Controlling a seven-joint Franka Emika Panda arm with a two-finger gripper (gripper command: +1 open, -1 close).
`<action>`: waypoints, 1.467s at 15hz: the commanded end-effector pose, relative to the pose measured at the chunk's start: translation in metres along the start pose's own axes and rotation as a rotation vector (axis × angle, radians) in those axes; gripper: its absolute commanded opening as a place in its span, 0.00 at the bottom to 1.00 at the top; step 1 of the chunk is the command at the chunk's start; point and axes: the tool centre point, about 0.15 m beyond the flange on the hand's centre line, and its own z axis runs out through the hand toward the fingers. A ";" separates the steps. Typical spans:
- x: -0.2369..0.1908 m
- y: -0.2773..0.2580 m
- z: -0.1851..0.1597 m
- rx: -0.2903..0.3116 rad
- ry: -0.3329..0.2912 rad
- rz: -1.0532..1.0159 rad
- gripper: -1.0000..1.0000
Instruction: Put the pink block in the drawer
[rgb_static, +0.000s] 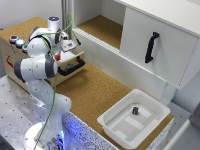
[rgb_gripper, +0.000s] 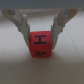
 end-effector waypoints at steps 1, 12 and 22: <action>0.009 0.014 0.001 0.099 -0.067 0.045 1.00; 0.034 -0.001 -0.078 0.029 -0.040 0.125 1.00; 0.137 -0.043 -0.127 0.090 -0.126 0.213 1.00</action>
